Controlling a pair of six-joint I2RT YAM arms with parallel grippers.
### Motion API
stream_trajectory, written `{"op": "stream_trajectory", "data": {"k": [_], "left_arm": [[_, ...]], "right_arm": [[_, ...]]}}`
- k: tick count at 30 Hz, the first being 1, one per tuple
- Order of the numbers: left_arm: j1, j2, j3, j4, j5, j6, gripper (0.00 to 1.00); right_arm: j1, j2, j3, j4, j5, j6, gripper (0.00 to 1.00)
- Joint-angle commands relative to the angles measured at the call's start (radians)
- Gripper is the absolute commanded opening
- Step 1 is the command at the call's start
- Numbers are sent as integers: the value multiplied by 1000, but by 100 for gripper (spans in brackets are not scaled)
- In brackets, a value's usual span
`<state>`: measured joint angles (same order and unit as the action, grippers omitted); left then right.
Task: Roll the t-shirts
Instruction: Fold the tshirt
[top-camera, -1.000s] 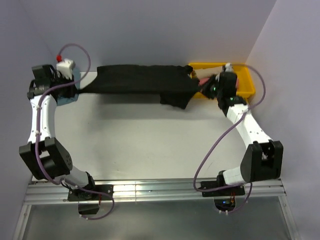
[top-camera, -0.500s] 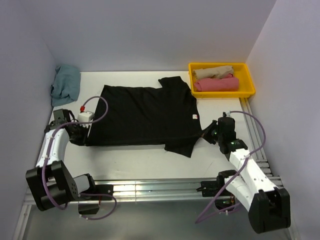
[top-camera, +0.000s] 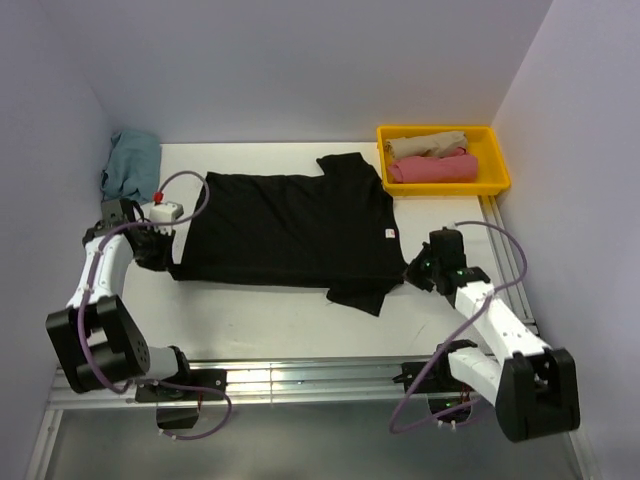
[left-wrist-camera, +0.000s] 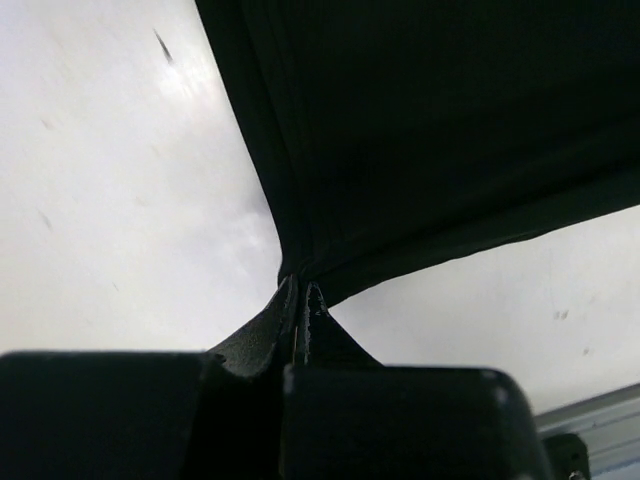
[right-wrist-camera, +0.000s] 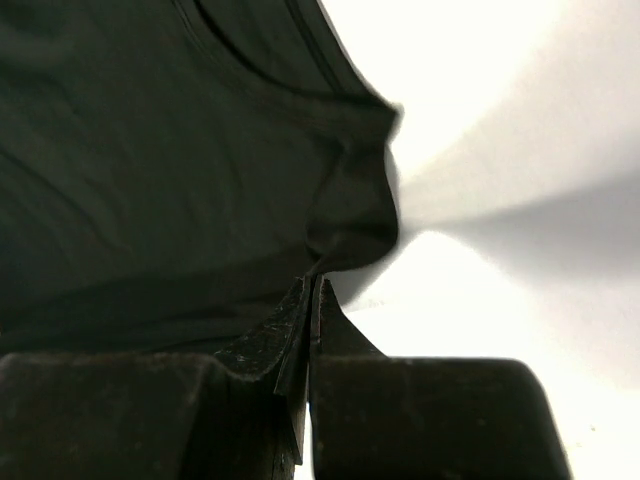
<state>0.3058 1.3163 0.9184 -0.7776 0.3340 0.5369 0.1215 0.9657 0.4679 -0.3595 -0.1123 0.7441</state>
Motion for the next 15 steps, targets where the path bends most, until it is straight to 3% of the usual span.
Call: {"op": "stream_trajectory", "data": {"k": [1, 10, 15], "left_arm": [[1, 99, 130, 61, 22, -48, 0], [-82, 371, 316, 107, -10, -126, 0], [-112, 492, 390, 120, -27, -160, 0]], "right_arm": [[1, 132, 115, 56, 53, -51, 0], [-2, 456, 304, 125, 60, -75, 0], [-2, 556, 376, 131, 71, -81, 0]]}}
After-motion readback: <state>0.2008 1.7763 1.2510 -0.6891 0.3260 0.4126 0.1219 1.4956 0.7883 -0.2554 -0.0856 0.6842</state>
